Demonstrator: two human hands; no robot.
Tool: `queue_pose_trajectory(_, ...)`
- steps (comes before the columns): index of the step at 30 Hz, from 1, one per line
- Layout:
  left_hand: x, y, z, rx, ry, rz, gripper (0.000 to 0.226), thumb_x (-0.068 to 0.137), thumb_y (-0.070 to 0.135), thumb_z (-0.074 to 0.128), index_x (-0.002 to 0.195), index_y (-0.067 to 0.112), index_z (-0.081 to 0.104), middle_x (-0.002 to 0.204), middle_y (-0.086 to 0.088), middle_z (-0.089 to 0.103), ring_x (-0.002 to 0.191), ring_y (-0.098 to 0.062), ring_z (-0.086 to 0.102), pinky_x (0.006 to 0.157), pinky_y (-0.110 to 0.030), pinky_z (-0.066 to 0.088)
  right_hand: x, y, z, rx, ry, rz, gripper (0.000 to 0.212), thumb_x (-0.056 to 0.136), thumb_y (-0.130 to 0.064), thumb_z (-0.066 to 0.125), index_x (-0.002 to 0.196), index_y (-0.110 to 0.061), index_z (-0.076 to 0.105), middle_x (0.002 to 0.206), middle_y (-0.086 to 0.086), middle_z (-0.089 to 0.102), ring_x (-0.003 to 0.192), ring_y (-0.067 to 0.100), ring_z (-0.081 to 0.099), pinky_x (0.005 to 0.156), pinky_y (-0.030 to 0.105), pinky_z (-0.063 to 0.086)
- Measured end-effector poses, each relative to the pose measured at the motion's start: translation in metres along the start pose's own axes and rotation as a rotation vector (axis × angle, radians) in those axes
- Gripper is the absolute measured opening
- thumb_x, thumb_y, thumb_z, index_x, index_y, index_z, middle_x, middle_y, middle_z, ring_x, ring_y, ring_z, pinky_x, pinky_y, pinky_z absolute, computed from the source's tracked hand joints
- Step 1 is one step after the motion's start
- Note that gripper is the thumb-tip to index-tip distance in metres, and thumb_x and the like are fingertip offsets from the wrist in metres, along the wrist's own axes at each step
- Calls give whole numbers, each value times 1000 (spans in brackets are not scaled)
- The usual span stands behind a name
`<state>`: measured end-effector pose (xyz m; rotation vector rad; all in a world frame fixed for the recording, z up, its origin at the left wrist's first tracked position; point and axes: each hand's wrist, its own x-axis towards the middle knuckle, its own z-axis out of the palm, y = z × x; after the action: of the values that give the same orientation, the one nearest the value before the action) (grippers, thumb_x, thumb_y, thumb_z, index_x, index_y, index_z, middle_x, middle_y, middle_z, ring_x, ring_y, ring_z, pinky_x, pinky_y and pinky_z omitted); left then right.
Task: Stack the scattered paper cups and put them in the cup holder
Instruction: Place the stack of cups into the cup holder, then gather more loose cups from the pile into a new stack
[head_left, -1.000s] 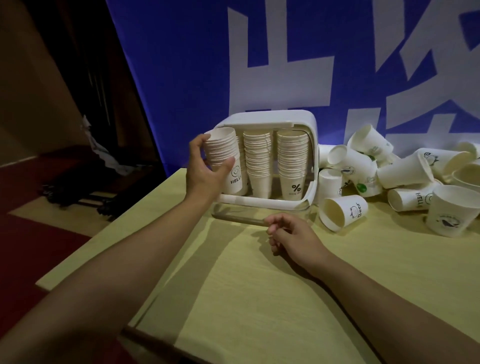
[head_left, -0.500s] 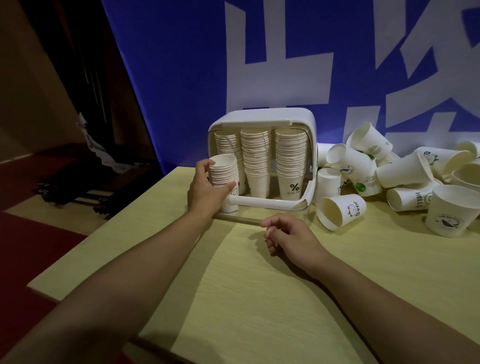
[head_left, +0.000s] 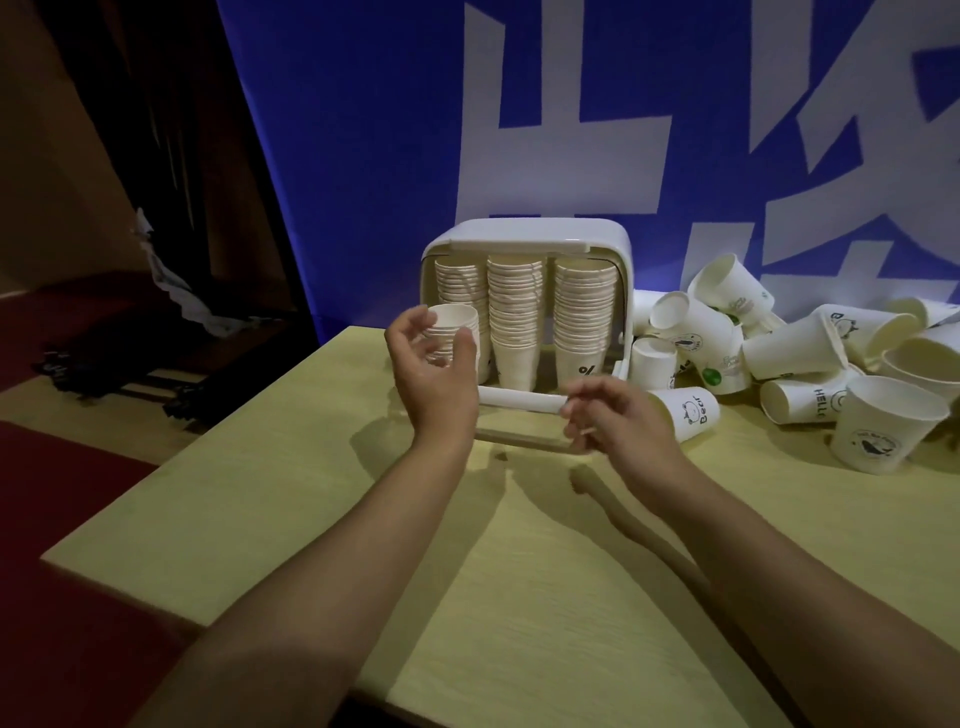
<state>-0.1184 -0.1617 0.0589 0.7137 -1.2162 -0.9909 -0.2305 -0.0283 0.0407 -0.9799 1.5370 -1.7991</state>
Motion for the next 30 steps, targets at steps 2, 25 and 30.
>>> queue_pose_trajectory(2, -22, 9, 9, -153, -131, -64, 27, 91, 6, 68, 104, 27, 57, 101, 4, 64, 79, -8, 60, 71, -21, 50, 6, -18, -15, -3, 104, -72, 27, 96, 7, 48, 100, -8, 69, 81, 7, 65, 64, 15, 58, 57, 30, 50)
queue_pose_trajectory(25, -79, -22, -1, -12, -1090, -266, 17, 88, 25, 73, 94, 40, 71, 91, 14, 68, 74, -17, 52, 69, -32, 49, 29, -12, -127, -1375, -345, -22, 83, 80, -46, 78, 148, -46, 31, 121, -7, 45, 103, 12, 51, 89, 29, 41)
queue_pose_trajectory(30, -87, -22, -3, 7, -1119, -243, 22, 91, 17, 73, 94, 39, 72, 90, 15, 67, 72, -13, 52, 64, -26, 48, 3, -13, -124, -1155, -285, 27, 78, 81, -39, 81, 142, -48, 34, 122, -6, 55, 99, 17, 63, 87, 27, 52)
